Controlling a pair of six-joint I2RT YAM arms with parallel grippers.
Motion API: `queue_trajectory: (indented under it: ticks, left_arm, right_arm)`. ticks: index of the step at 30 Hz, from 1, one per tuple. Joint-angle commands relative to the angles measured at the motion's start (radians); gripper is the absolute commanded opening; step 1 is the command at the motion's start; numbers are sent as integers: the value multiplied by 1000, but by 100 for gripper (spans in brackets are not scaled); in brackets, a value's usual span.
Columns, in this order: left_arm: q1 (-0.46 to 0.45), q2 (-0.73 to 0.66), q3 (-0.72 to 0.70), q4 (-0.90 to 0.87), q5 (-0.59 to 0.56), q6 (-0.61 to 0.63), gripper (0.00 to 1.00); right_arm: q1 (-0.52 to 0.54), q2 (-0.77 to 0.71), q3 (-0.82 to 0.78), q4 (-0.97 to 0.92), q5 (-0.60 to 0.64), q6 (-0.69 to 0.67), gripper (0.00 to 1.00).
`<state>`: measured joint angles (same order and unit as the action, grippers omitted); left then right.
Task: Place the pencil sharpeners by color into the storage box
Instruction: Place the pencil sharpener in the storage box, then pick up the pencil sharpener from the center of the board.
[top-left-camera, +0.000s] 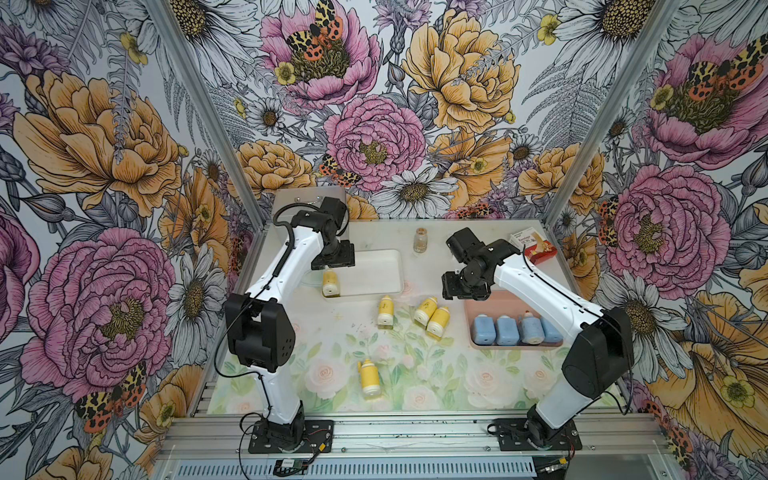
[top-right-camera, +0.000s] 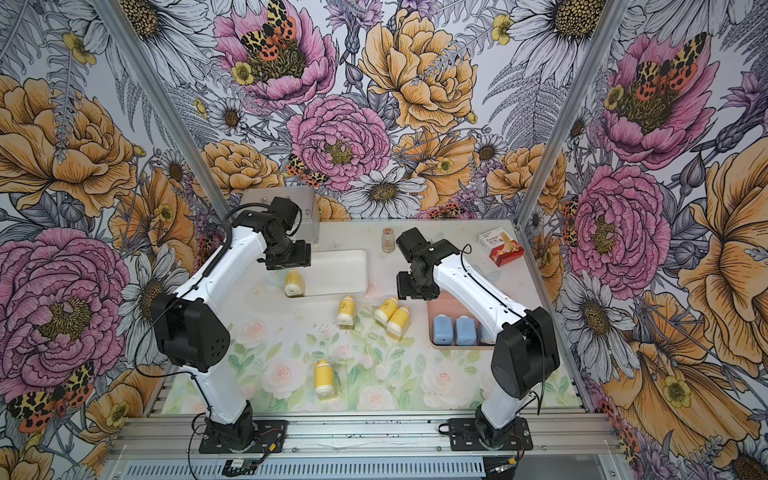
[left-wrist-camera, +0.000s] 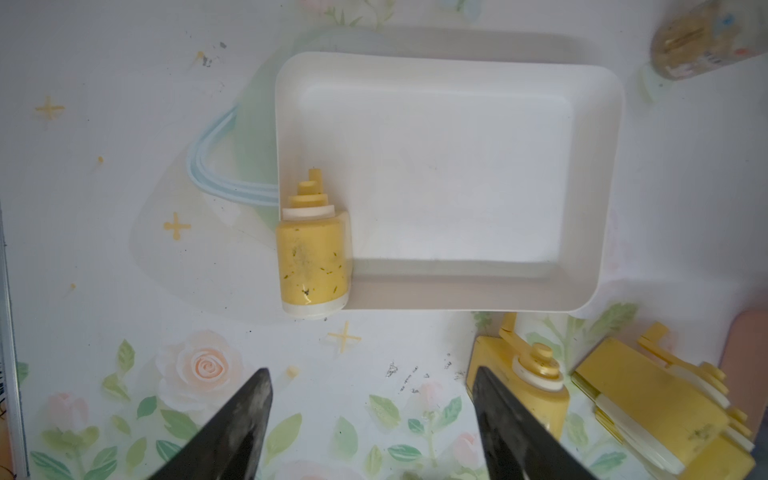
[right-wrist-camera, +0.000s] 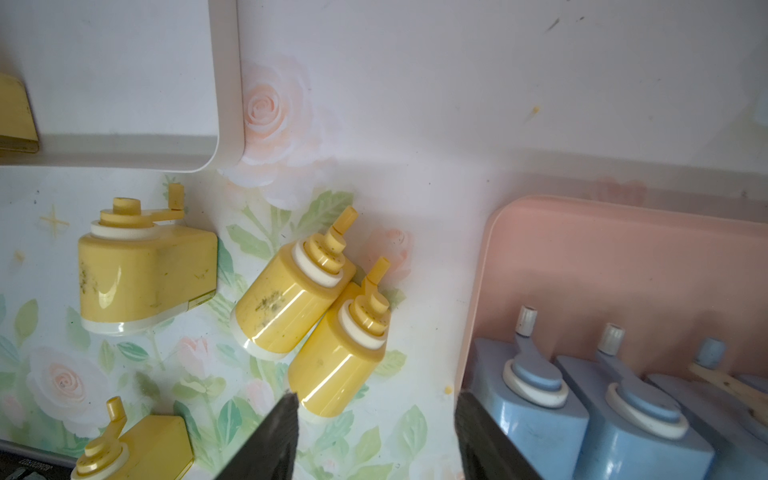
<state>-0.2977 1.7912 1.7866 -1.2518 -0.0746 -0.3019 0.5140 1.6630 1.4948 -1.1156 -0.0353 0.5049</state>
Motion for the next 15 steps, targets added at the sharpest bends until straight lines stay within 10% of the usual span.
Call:
queue_trajectory:
  ticks: [1,15]
  left_arm:
    - [-71,-72,-55,-12,42,-56,77]
    - [-327,-113,-274,-5,125,-162,79]
  right_arm:
    - [6,-31,2,14,11,-3,62]
    - [-19,-64,-19,14,16,-18,62]
